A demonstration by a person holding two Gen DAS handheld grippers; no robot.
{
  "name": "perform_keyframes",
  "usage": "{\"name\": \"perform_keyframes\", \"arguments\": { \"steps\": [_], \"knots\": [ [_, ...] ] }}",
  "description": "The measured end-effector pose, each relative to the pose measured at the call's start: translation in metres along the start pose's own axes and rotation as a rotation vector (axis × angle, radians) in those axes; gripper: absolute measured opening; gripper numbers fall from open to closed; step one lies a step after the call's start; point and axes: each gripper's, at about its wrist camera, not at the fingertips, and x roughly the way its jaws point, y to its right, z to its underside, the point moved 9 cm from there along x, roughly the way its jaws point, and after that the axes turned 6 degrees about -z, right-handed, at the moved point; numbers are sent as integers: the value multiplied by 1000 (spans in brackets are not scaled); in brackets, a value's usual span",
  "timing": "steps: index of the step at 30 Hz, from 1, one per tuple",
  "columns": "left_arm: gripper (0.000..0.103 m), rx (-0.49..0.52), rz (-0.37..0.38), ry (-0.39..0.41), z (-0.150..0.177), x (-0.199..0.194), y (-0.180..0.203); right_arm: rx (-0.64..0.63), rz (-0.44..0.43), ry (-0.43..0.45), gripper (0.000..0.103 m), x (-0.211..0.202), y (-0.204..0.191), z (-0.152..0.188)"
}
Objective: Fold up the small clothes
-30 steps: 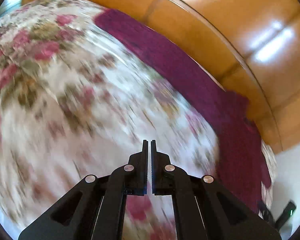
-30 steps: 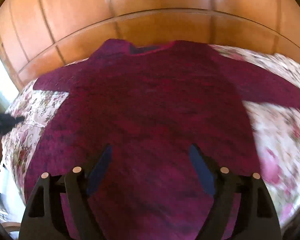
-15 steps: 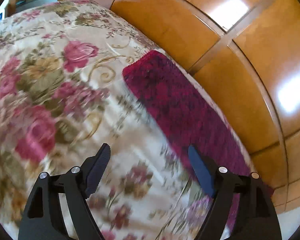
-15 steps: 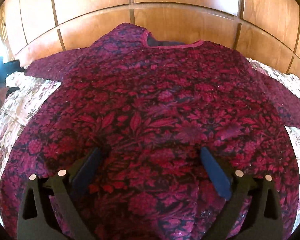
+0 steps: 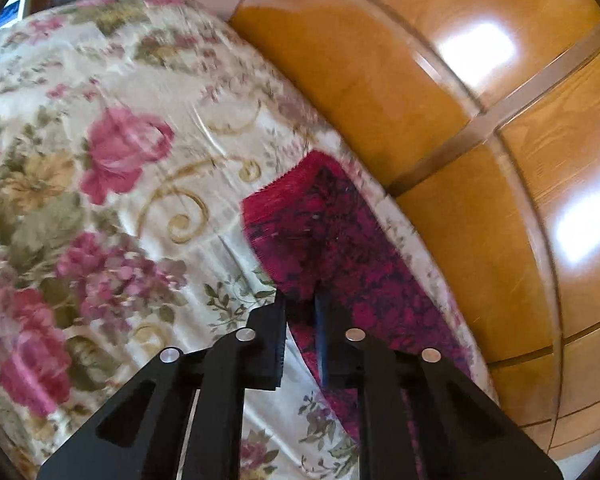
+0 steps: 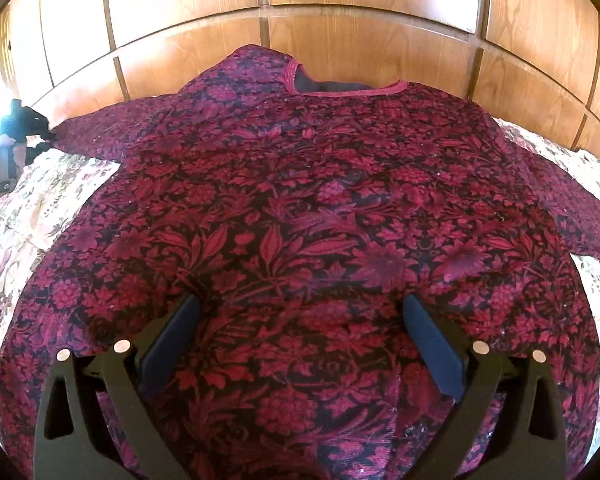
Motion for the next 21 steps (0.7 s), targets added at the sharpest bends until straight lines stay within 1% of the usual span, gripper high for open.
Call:
{"name": "perform_keyframes", "arguments": {
  "steps": [3, 5, 6, 8, 10, 12, 14, 16, 17, 18, 19, 21],
  "knots": [
    [10, -16, 19, 56, 2, -33, -15, 1, -1, 1, 101, 0, 0, 0],
    [10, -15, 9, 94, 2, -54, -29, 0, -1, 1, 101, 0, 0, 0],
    [10, -25, -2, 108, 5, -67, -43, 0, -2, 1, 101, 0, 0, 0],
    [9, -41, -23, 109, 9, -77, -63, 0, -2, 2, 101, 0, 0, 0],
    [9, -34, -74, 99, 18, -77, -81, 0, -2, 2, 101, 0, 0, 0],
    [9, -31, -127, 60, 31, -66, -95, 0, -2, 3, 101, 0, 0, -1],
    [11, -14, -177, 46, 37, -55, -100, 0, -3, 2, 101, 0, 0, 0],
    [14, 35, -219, 60, 37, -53, -93, 2, -4, 1, 101, 0, 0, -1],
    [19, 58, -232, 81, 36, -58, -86, 3, -6, 1, 101, 0, 0, 0],
    [35, 80, -223, 91, 37, -64, -75, 6, -8, 1, 101, -1, 0, -1],
    [54, 96, -208, 101, 40, -71, -66, 8, -10, 1, 101, -1, 0, -1],
    [64, 163, -162, 160, 48, -94, -38, 18, -21, -2, 101, -2, 1, -2]
  ]
}}
